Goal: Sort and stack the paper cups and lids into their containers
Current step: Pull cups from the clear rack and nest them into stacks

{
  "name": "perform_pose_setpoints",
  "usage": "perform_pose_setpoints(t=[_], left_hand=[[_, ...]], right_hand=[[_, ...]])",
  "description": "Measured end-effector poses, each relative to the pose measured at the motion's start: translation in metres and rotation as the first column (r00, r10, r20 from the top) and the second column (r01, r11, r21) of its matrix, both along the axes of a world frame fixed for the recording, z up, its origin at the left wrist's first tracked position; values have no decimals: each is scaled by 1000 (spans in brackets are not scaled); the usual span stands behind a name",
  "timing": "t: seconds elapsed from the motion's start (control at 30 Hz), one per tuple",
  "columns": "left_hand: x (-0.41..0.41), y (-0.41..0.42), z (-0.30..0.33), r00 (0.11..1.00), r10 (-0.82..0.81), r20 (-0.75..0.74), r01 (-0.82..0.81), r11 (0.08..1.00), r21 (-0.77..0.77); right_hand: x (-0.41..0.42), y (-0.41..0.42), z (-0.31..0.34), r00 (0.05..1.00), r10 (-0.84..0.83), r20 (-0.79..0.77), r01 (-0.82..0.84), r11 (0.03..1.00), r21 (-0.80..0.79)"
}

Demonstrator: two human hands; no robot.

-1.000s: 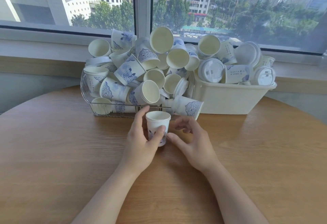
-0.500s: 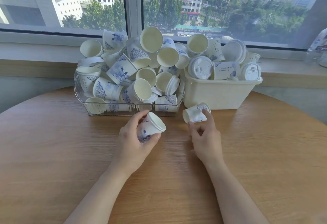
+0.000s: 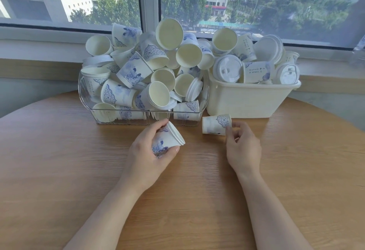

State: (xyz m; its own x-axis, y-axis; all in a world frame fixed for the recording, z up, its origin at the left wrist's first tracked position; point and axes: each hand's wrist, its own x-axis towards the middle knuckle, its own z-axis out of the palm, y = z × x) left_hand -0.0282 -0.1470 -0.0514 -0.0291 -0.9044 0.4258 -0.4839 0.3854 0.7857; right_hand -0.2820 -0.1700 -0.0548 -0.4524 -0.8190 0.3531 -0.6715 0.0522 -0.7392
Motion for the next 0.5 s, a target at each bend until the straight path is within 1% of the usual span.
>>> perform_pose_setpoints(t=[0.07, 0.13, 0.27, 0.33, 0.4, 0.5], left_hand=[[1, 0, 1, 1000, 13, -21, -13, 1000, 0], [2, -1, 0, 999, 26, -33, -26, 1000, -11], [3, -1, 0, 998, 50, -49, -51, 998, -30], [3, 0, 2, 997, 53, -52, -55, 998, -37], [2, 1, 4, 998, 43, -49, -46, 998, -53], [1, 4, 6, 999, 25, -38, -28, 997, -73]], right_hand=[[5, 3, 3, 1000, 23, -16, -24, 999, -46], [11, 8, 11, 996, 84, 19, -81, 987, -140], [21, 23, 31, 985, 168, 26, -152, 941, -303], [28, 31, 38, 965, 256, 66, -216, 907, -362], [38, 36, 40, 928, 361, 93, -304, 876, -375], [49, 38, 34, 873, 478, 98, -425, 843, -329]])
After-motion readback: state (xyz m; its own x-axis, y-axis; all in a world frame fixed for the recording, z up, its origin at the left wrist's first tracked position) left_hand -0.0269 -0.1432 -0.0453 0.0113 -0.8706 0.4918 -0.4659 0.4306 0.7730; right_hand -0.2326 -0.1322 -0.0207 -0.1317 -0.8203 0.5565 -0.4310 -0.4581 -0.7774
